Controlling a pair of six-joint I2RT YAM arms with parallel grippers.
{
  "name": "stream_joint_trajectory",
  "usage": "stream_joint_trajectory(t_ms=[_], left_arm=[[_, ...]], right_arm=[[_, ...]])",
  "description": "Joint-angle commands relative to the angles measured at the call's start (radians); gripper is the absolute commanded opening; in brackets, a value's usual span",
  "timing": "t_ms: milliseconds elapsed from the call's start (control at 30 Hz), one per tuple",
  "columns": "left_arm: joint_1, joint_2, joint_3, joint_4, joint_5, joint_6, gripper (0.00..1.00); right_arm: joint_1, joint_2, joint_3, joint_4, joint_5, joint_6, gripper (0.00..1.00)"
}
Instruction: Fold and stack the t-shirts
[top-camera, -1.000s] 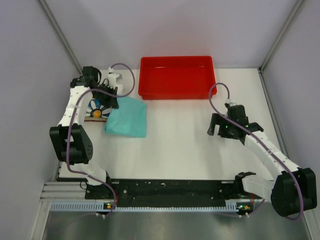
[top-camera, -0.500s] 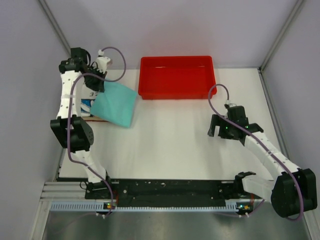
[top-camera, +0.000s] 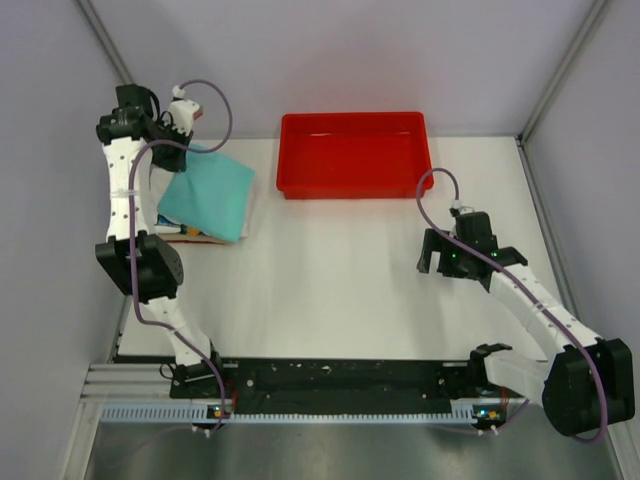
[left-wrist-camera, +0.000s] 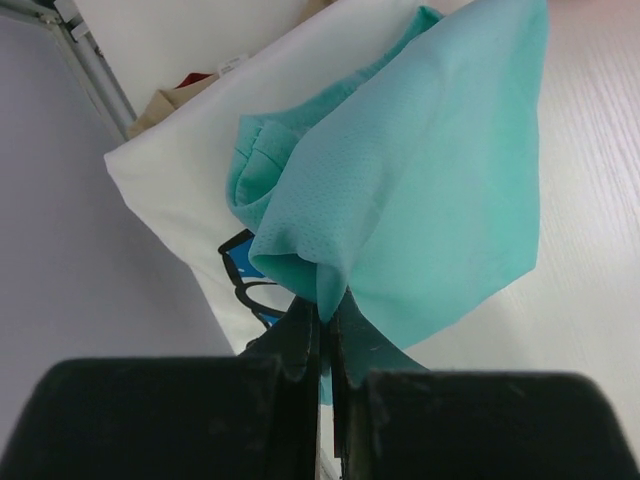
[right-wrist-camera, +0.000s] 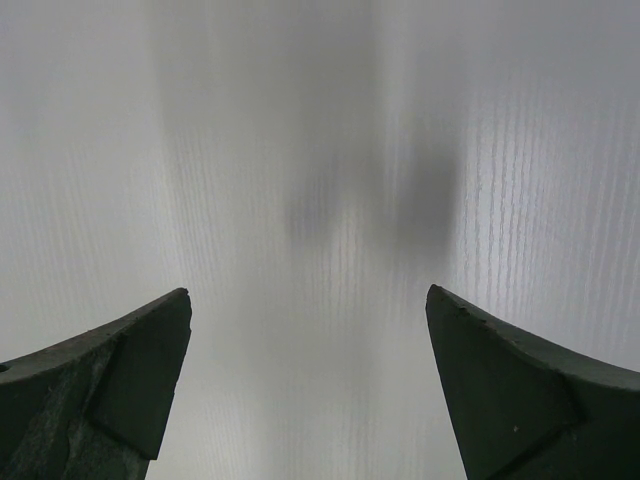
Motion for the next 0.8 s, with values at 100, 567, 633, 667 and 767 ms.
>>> stream_joint_trajectory(t_ms=[100,567,633,667,767], left_arm=[[0.063,0.064,0.01,0.11,-0.049,-0.006,0.0],[0.108,0.138,-0.024,0.381,-0.365,-0.047,0.99],[0.105,0.091,-0.082,0.414,-0.356,-0.044,0.99],[0.099,0.062,-0.119,0.42,-0.351,-0.038,0.99],[0.067,-0.043,-0.25,0.409,-0.292,-0.006,0.99]], right_arm=[[-0.005,-0.021,-0.003,0.021,0.017,-0.011,0.99],[-0.007,-0.033,-0.006,0.021,0.01,-0.014,0.99],[-0.005,-0.033,-0.006,0.021,0.01,-0.015,0.99],[-0.007,-0.033,-0.006,0.021,0.009,-0.015,0.99],[-0.005,-0.042,-0.005,0.021,0.009,-0.018,0.99]])
